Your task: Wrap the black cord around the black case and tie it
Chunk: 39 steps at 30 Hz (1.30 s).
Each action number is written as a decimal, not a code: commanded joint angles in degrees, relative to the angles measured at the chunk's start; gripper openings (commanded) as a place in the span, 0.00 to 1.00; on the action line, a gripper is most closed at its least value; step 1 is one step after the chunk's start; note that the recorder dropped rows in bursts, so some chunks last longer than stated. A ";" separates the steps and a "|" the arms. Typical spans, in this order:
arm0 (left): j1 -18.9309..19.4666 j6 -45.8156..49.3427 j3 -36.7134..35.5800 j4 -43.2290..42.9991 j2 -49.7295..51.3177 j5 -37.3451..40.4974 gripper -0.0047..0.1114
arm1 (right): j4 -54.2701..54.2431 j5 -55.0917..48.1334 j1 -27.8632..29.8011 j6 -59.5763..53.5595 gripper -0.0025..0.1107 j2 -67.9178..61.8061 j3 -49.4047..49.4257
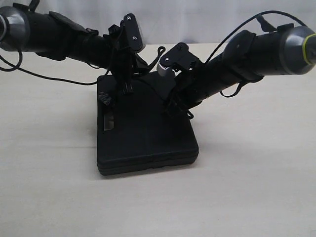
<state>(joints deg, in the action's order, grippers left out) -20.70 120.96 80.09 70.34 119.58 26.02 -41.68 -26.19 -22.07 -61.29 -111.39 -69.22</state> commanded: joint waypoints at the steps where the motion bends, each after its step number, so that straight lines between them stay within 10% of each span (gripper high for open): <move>1: -0.17 1.72 -0.09 -0.12 -0.51 1.75 0.04 | 0.68 2.39 0.25 1.17 0.25 0.48 0.26; 5: -0.02 0.03 -0.09 2.18 -2.22 1.86 0.04 | 3.98 0.24 0.25 2.35 0.44 1.57 0.26; 13: 0.41 -5.57 -0.09 2.24 -4.77 4.35 0.04 | 8.27 0.22 0.25 14.60 0.44 9.37 0.26; 22: 2.34 -5.23 -0.09 9.96 -4.77 18.39 0.04 | 0.03 25.21 1.29 26.65 0.44 7.13 6.75; 39: 7.90 -4.10 -0.09 9.44 -4.66 30.28 0.04 | -1.90 24.74 2.09 23.13 0.06 7.47 5.87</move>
<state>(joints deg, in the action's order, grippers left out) -12.82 116.29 80.09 79.46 115.49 54.38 -44.07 -2.26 -20.22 -34.01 -104.05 -62.94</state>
